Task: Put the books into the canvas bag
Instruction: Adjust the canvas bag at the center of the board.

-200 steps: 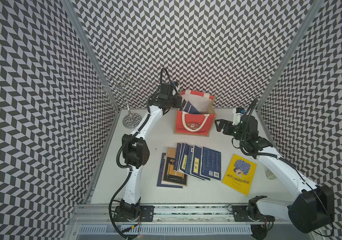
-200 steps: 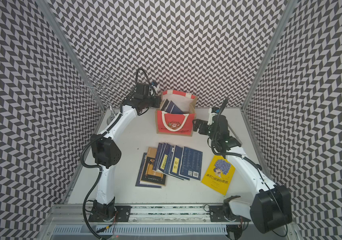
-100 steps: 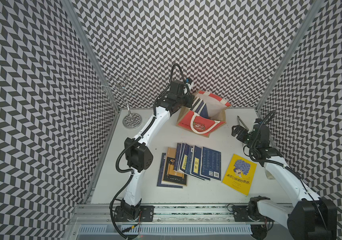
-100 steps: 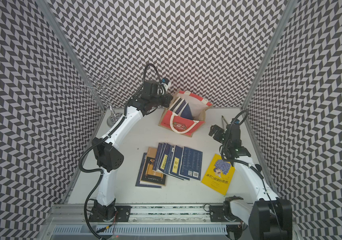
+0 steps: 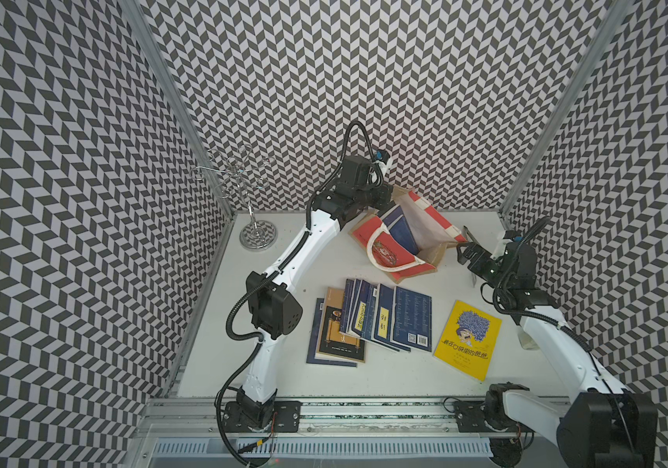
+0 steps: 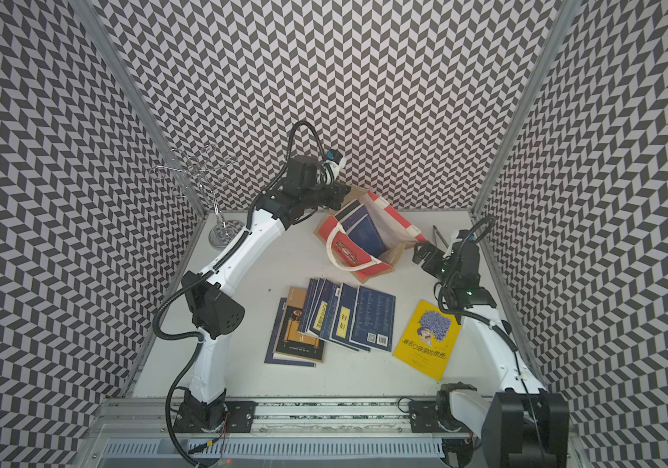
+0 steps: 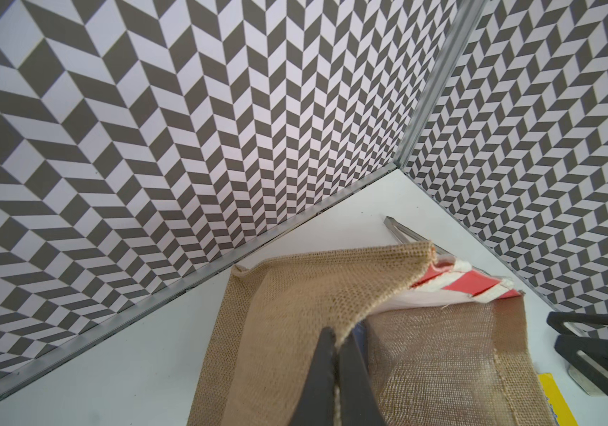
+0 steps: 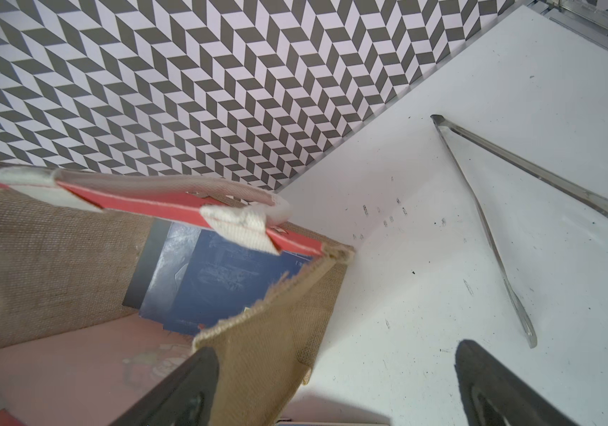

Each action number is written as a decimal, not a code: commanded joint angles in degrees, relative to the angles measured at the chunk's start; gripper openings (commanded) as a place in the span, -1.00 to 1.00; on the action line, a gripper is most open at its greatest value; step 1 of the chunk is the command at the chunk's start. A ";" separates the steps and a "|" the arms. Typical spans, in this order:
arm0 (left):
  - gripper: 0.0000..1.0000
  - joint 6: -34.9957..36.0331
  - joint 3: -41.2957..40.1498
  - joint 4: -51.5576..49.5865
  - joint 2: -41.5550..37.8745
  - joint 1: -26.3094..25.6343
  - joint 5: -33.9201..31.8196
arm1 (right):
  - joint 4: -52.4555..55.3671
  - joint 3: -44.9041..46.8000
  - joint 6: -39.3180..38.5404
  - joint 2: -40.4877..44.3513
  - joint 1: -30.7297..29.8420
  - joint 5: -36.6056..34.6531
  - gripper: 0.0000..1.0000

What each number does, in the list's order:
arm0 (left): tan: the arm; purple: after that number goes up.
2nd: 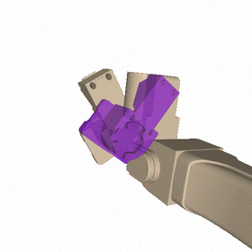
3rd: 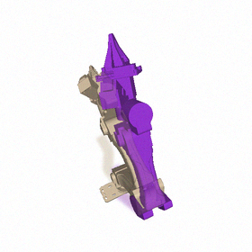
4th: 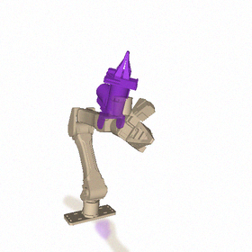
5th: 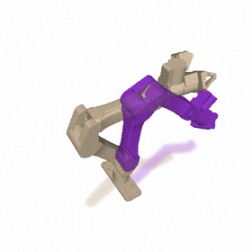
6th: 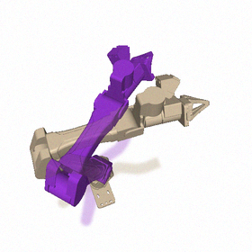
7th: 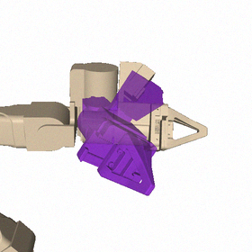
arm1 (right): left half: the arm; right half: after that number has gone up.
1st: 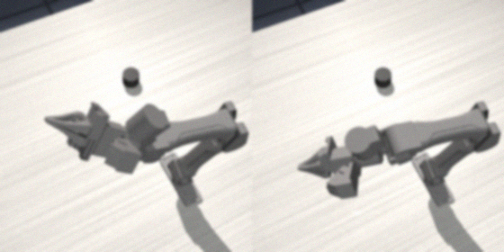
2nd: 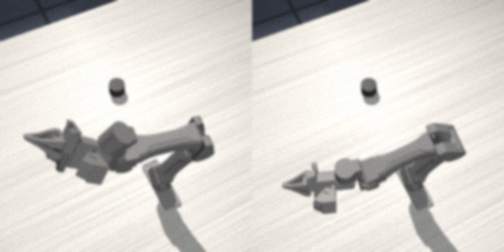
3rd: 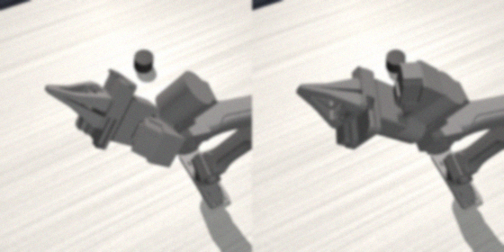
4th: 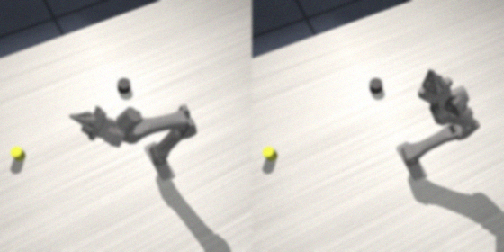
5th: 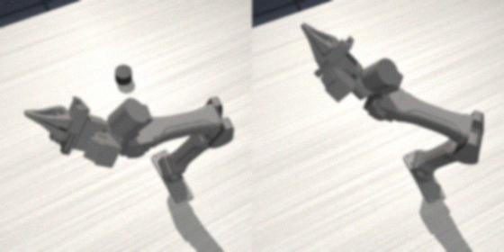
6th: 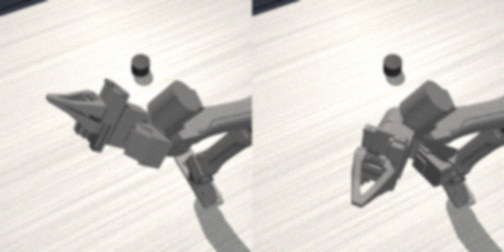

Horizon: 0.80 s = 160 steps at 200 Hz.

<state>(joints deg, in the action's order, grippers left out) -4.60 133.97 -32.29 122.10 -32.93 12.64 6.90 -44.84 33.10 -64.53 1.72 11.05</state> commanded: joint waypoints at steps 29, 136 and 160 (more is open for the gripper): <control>-1.00 -0.12 1.92 8.68 -6.48 -1.68 1.16 | -6.57 2.11 0.37 0.77 1.01 5.96 1.00; -1.00 -6.55 -14.52 13.98 -13.62 2.66 -8.68 | -4.88 0.05 -1.69 -2.16 -6.07 15.45 0.96; -1.00 -8.09 -19.32 16.61 -15.63 4.26 -6.95 | -3.79 -2.04 -1.65 -2.66 -12.05 11.33 0.95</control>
<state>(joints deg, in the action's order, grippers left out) -9.80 116.75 -26.20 112.66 -30.13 6.13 3.33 -44.05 32.14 -66.83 -5.39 24.21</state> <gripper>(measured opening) 0.048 0.978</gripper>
